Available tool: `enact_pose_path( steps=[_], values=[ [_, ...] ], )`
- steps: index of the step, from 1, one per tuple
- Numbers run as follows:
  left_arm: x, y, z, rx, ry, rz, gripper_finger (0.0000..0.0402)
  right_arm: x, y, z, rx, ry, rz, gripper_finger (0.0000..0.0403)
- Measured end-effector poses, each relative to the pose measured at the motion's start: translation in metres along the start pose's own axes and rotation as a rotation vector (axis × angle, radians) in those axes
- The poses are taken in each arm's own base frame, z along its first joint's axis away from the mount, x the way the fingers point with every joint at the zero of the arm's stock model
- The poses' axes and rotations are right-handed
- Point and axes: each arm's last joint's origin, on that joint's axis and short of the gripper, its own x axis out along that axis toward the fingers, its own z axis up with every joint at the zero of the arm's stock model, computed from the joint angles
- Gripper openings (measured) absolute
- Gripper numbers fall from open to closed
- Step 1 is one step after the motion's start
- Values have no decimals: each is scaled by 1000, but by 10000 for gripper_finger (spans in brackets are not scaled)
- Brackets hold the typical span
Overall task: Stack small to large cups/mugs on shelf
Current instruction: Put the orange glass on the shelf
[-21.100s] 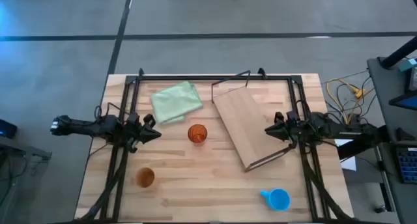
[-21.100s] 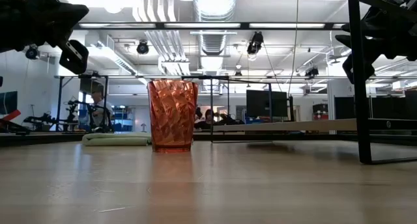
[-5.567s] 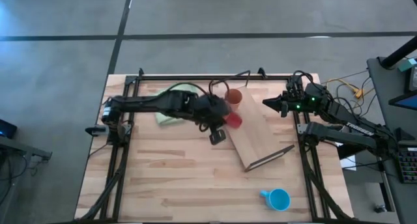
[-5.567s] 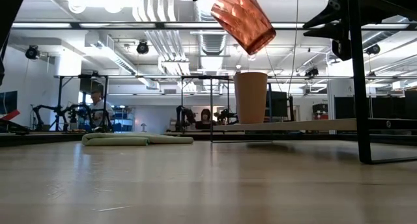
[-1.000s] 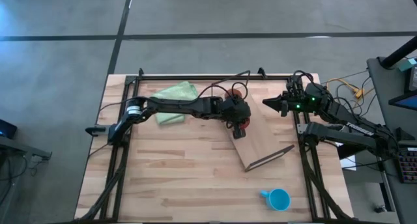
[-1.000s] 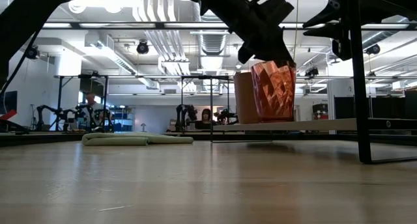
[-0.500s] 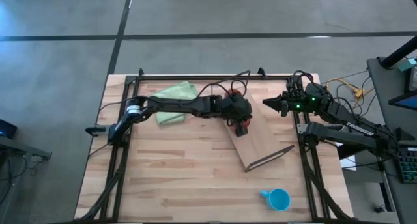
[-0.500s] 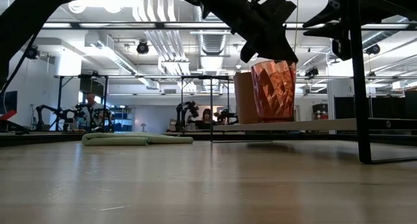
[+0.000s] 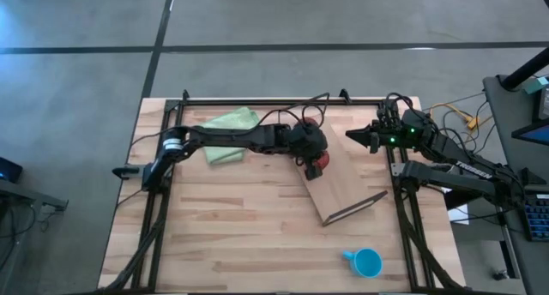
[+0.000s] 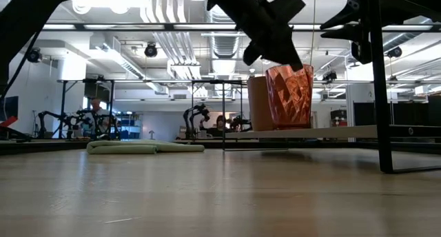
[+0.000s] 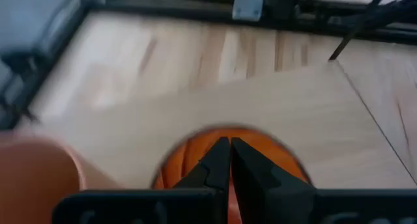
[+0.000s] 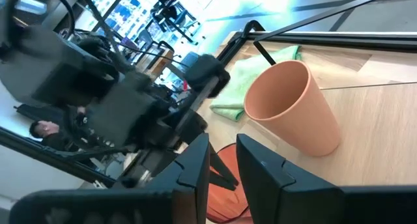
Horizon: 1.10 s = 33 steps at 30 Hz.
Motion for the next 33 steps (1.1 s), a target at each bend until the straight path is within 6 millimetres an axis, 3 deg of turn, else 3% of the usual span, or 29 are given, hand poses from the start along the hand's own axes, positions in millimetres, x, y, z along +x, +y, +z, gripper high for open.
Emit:
enact_pose_path(
  steps=[15, 33],
  values=[
    [15, 4, -15, -36, 28, 1, 0, 0, -1, 1, -25, -31, -36, 73],
    [25, 9, -9, -52, -99, -47, 0, 0, -1, 1, -23, -34, -39, 73]
  ],
)
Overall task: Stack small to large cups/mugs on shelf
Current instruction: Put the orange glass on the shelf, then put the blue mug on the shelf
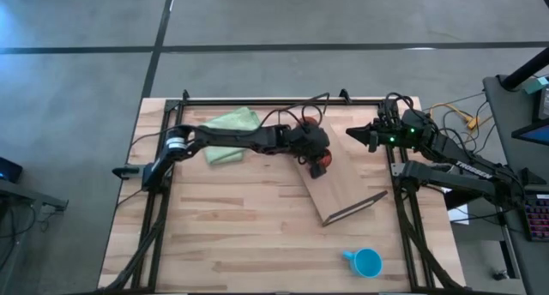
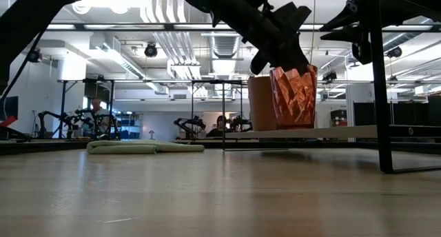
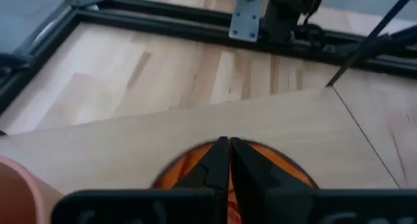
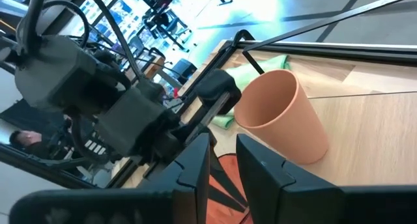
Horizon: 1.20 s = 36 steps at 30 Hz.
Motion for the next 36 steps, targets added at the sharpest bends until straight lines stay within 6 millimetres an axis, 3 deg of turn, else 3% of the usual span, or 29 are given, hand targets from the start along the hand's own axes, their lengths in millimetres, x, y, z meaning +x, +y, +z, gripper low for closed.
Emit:
enact_pose_path(
  steps=[11, 20, 23, 27, 31, 36],
  values=[
    [-8, -1, 4, 0, 23, -16, 0, 0, 0, 0, 8, 0, 0, 73],
    [-84, -35, 44, 42, -62, -87, 0, 0, 0, 0, 7, 0, 0, 73],
    [-106, -53, 44, 68, -31, -146, 0, 0, 0, 0, 4, 0, 0, 73],
    [-117, -77, 31, 99, 86, -215, 0, 0, 1, 0, 0, 7, 12, 73],
    [-119, -93, 17, 131, 190, -224, 0, -1, 4, -2, 32, 100, 125, 73],
    [-129, -98, 13, 152, 216, -151, 0, -6, 25, -3, 102, 318, 493, 73]
  ],
)
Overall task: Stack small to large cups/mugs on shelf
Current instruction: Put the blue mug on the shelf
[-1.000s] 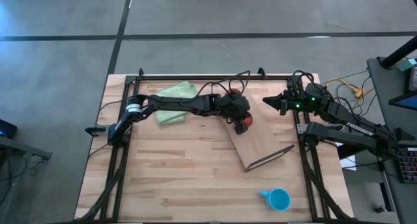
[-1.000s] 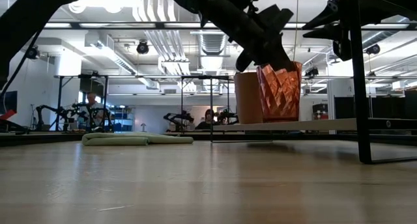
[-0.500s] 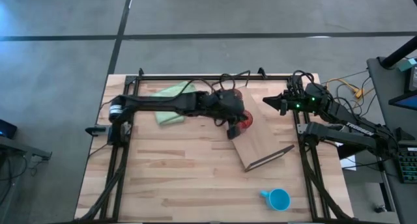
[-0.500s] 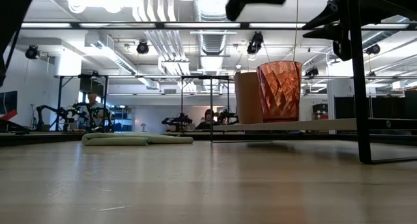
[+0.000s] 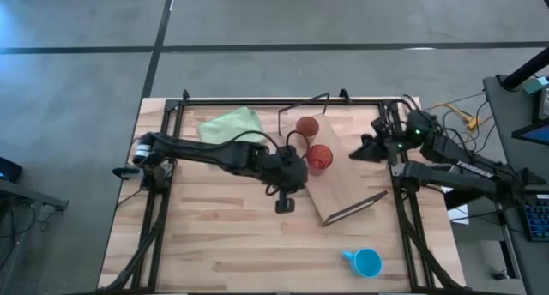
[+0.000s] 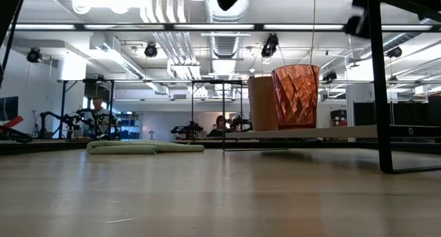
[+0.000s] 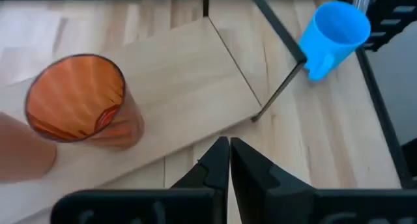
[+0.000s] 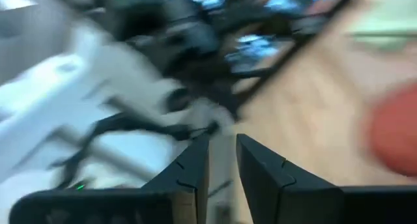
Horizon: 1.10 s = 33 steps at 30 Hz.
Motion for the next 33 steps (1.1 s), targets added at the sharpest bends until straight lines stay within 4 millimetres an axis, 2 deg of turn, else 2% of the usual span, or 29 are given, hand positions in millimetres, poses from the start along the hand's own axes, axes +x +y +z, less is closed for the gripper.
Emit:
enact_pose_path(
  steps=[5, 9, 13, 18, 22, 25, 28, 33],
  values=[
    [-20, 1, 3, -153, -30, 4, 0, -1, 37, 0, -96, -29, 285, 73],
    [-38, 2, 7, -208, -76, 28, 0, -9, 63, -5, -200, -141, 455, 73],
    [-53, 4, 8, -213, -122, 101, 0, -10, 73, -15, -222, -199, 473, 73],
    [-75, 8, 8, -222, -165, 191, 0, 3, 82, -26, -261, -146, 456, 73],
    [-90, 10, 9, -232, -206, 237, 0, 7, 113, -13, -373, -129, 453, 73],
    [-101, 13, 10, -240, -237, 274, 0, 4, 145, 8, -480, -128, 452, 73],
    [-104, 14, 10, -242, -245, 287, 0, 2, 172, 28, -519, -57, 376, 73],
    [-105, 14, 9, -241, -242, 303, 0, 23, 199, 47, -565, 88, 241, 73]
  ],
)
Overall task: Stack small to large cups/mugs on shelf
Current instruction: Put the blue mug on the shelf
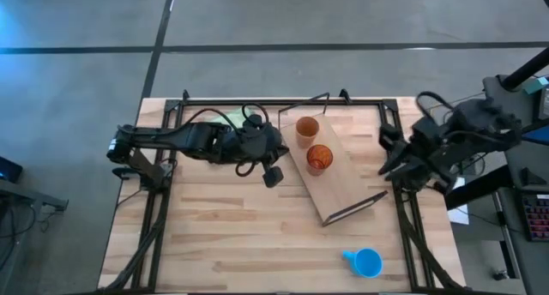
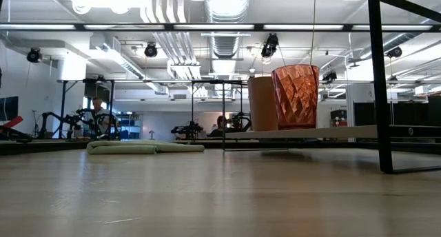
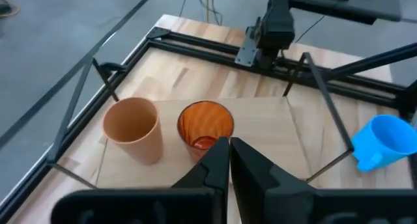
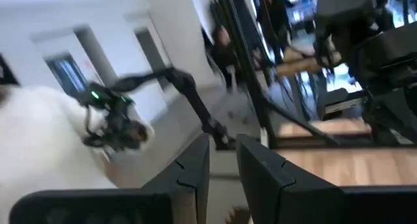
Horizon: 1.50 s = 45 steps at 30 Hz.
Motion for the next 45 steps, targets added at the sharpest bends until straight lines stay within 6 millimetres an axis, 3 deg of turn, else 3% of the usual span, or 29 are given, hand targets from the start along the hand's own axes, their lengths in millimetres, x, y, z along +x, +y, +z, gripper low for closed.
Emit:
enact_pose_path(
  steps=[4, 12, 25, 38, 45],
  values=[
    [0, 2, -4, 17, 28, 43, 0, 20, 2, 18, -38, 100, -86, 73],
    [-6, 1, -11, 55, 90, 58, 0, 23, -6, 36, -34, 267, -615, 73],
    [-34, 13, -6, 75, 46, 88, 0, 59, -1, 70, -31, 112, -560, 73],
    [-49, 26, -13, 131, 105, 198, 0, 89, -23, 32, 191, 465, -668, 73],
    [-52, 28, -16, 141, 130, 219, 0, 83, -22, 8, 464, 717, -718, 73]
  ],
)
